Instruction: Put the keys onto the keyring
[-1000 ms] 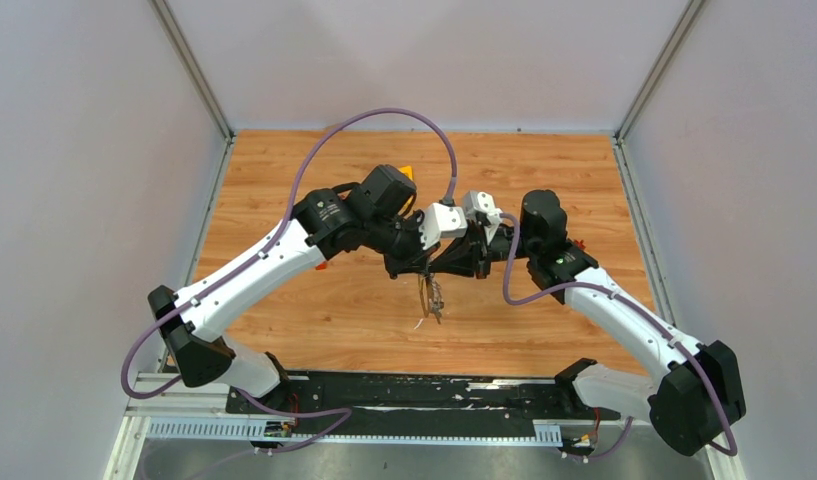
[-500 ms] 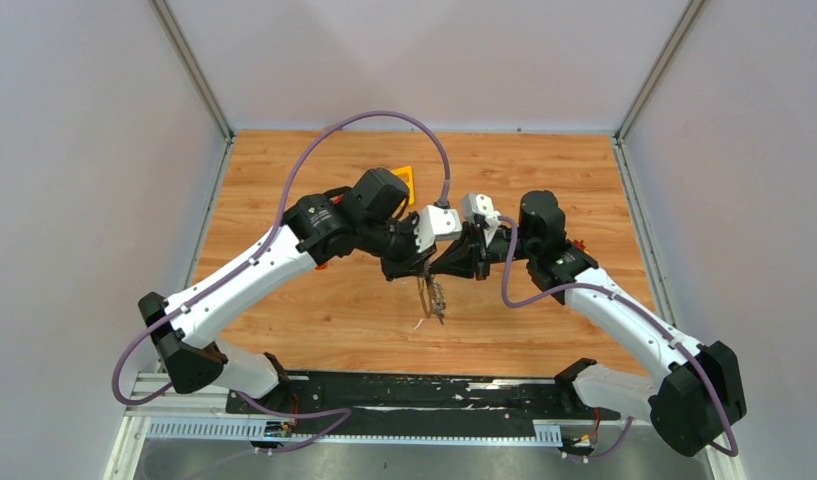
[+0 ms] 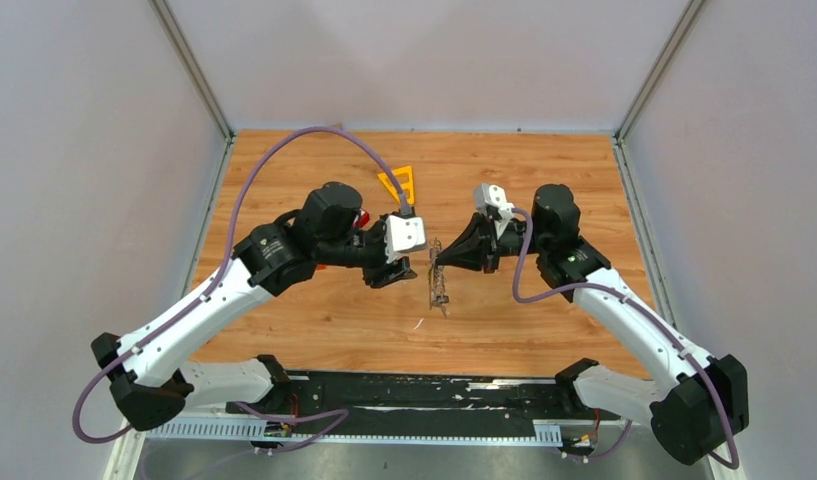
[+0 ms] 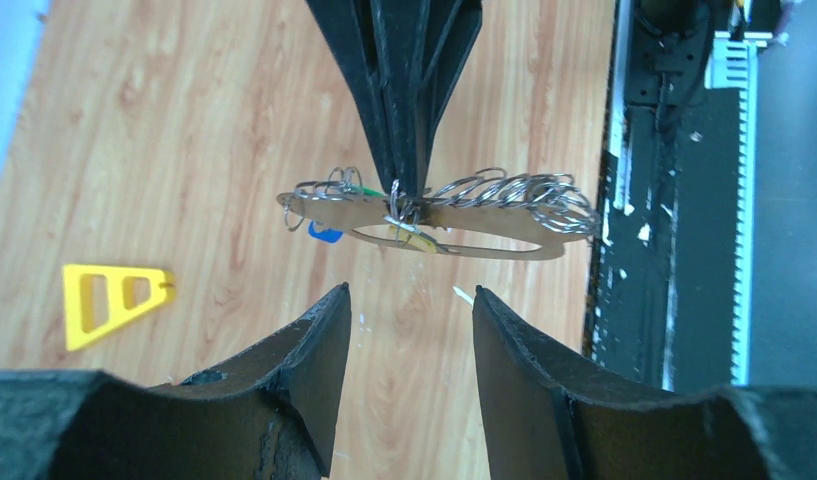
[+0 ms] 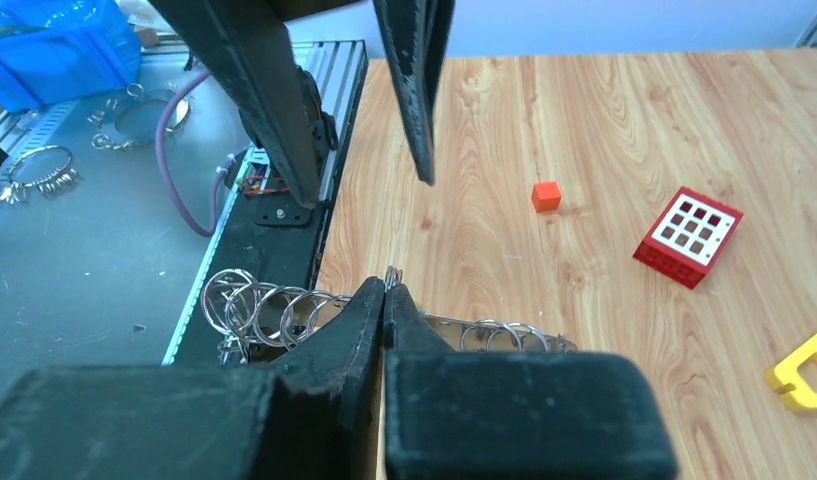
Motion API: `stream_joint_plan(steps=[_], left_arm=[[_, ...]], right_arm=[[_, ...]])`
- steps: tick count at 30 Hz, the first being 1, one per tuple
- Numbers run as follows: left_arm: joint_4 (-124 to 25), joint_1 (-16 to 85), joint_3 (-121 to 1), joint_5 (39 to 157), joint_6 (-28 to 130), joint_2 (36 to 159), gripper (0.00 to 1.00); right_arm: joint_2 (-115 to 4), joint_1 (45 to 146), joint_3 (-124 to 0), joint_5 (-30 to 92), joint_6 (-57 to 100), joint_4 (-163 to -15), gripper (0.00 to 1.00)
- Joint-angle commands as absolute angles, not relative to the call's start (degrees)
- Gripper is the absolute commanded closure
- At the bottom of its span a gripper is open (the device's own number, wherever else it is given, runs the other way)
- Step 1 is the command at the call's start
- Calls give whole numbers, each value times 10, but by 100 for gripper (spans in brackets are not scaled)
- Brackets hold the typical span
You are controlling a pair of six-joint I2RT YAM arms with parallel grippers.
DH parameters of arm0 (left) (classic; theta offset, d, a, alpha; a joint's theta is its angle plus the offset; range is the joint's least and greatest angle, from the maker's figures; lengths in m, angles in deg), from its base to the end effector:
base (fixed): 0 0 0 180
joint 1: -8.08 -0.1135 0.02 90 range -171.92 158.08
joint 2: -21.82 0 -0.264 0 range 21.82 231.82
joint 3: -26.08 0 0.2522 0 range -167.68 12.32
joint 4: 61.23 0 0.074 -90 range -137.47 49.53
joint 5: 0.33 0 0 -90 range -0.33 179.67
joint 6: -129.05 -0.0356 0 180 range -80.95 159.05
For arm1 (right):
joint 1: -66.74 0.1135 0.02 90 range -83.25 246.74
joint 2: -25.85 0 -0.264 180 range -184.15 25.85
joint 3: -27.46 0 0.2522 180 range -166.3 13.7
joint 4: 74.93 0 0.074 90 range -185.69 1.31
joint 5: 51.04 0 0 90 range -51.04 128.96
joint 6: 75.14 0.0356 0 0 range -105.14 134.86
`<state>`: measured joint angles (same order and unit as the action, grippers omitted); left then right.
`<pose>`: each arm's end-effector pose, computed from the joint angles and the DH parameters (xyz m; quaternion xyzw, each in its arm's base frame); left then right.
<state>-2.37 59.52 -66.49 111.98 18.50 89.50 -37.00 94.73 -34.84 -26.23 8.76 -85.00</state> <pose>0.1373 -0.1939 0.4041 0.5826 0.6474 -0.2874 0.3987 0.1960 0.1408 0.3296 -0.5190 0.5190 0.5092 0.4496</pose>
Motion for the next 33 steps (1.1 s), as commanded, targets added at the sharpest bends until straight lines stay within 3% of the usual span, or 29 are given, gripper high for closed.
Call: stream_joint_plan(steps=[1, 14, 20, 33], left_arm=[[-191, 567, -595, 1178, 147, 840, 44], [-297, 549, -524, 1295, 143, 835, 43], [-322, 548, -517, 1332, 160, 841, 50], [-328, 541, -512, 1350, 173, 842, 65]], right_arm=[[-355, 939, -393, -300, 127, -809, 100], [-365, 937, -390, -341, 233, -675, 100], [-369, 938, -371, -342, 277, -605, 100], [-372, 938, -353, -338, 263, -608, 100]])
